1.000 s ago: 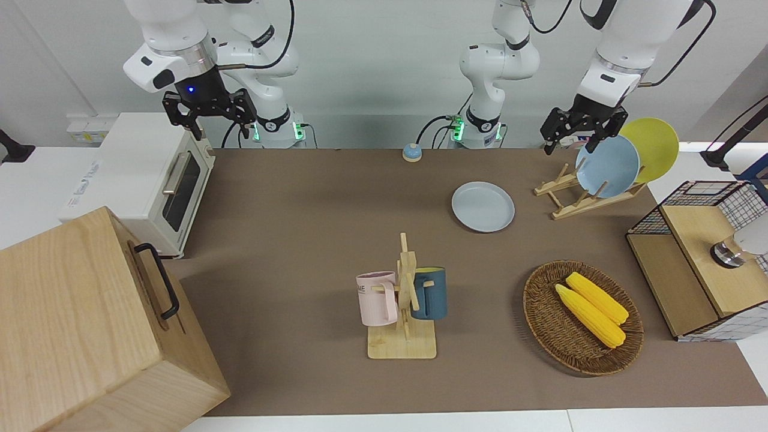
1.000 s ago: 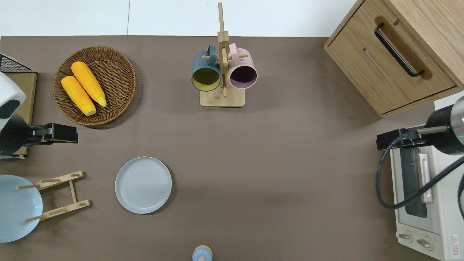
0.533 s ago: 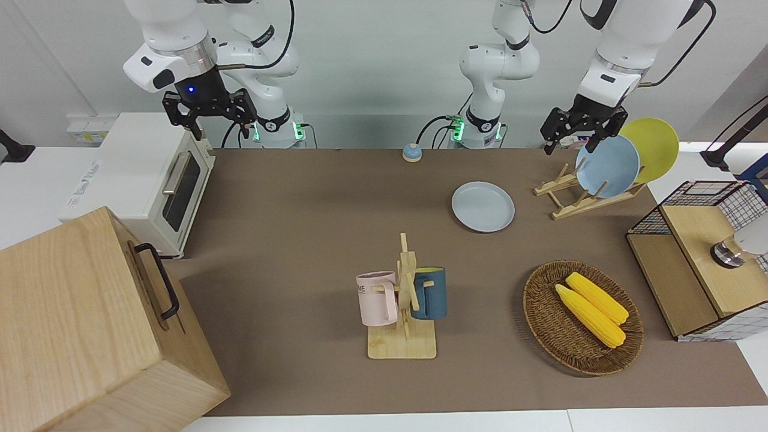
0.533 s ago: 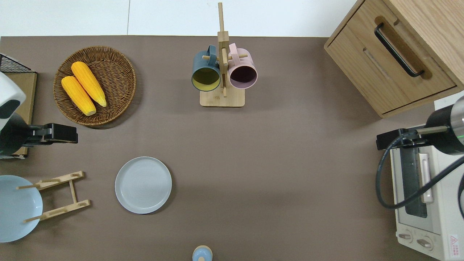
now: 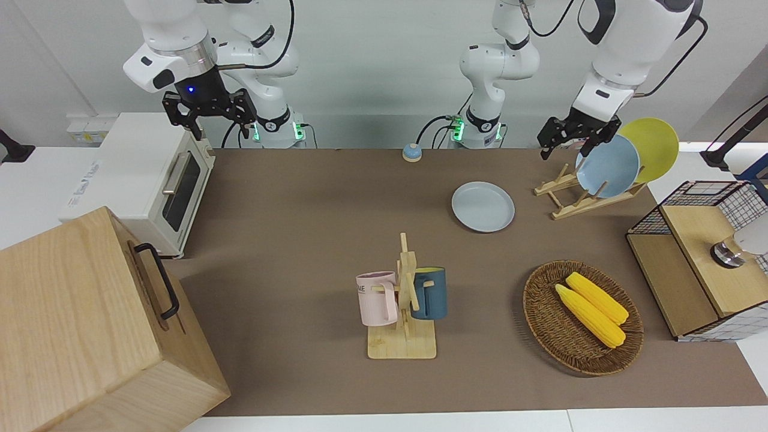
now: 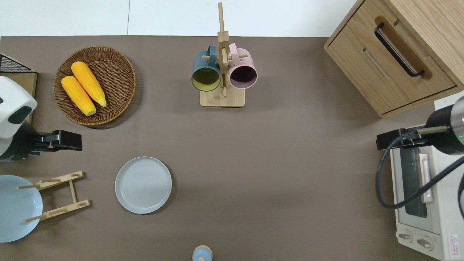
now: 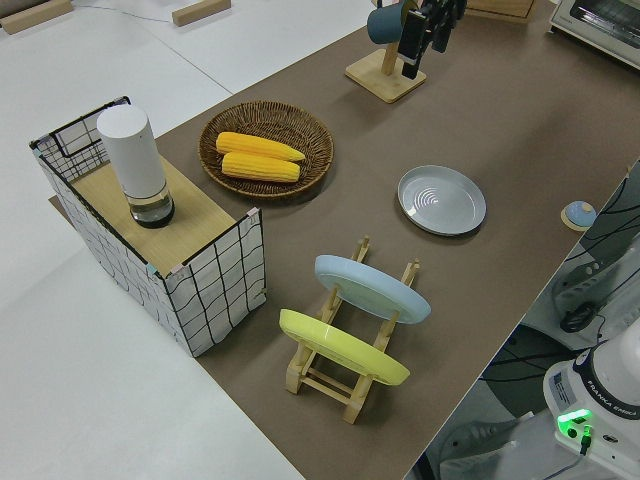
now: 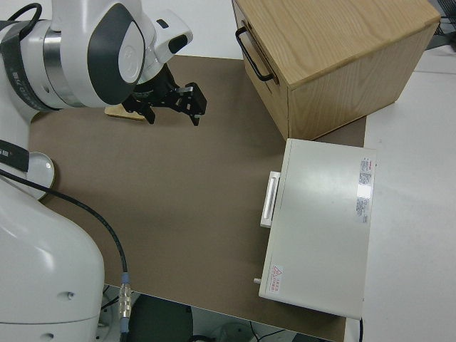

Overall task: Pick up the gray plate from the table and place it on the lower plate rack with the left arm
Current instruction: 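Move the left gripper toward the gray plate's edge nearest the robot, then close the left gripper on the gray plate's rim, then lift the gray plate and carry it toward the wooden plate rack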

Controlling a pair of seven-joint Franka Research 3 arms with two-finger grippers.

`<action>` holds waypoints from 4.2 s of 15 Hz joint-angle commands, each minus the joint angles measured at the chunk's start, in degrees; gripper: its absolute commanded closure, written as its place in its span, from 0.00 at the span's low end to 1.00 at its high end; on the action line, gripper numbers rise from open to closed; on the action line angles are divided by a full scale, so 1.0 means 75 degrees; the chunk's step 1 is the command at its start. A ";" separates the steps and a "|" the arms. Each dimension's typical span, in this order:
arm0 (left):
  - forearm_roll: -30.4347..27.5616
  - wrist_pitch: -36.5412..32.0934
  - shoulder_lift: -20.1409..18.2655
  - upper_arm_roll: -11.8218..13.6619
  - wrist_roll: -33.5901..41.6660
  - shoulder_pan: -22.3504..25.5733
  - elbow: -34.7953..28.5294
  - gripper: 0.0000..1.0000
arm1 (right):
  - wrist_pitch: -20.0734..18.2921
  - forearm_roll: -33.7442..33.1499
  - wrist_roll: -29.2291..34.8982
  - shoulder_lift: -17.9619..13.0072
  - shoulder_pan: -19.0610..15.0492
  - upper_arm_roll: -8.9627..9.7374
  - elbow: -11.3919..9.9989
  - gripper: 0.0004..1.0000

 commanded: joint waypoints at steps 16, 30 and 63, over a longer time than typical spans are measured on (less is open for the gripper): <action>0.0036 0.3388 -0.0712 0.0074 -0.0150 0.0033 -0.5106 0.01 | -0.0118 0.0145 0.0071 -0.0017 -0.0190 0.0137 0.0056 0.01; -0.0069 0.4947 0.0530 0.0062 -0.0795 -0.0072 -0.5529 0.01 | -0.0118 0.0145 0.0071 -0.0017 -0.0190 0.0137 0.0056 0.01; 0.0037 0.1644 0.0215 -0.0032 -0.0889 -0.0084 -0.3175 1.00 | -0.0118 0.0145 0.0071 -0.0017 -0.0190 0.0137 0.0056 0.01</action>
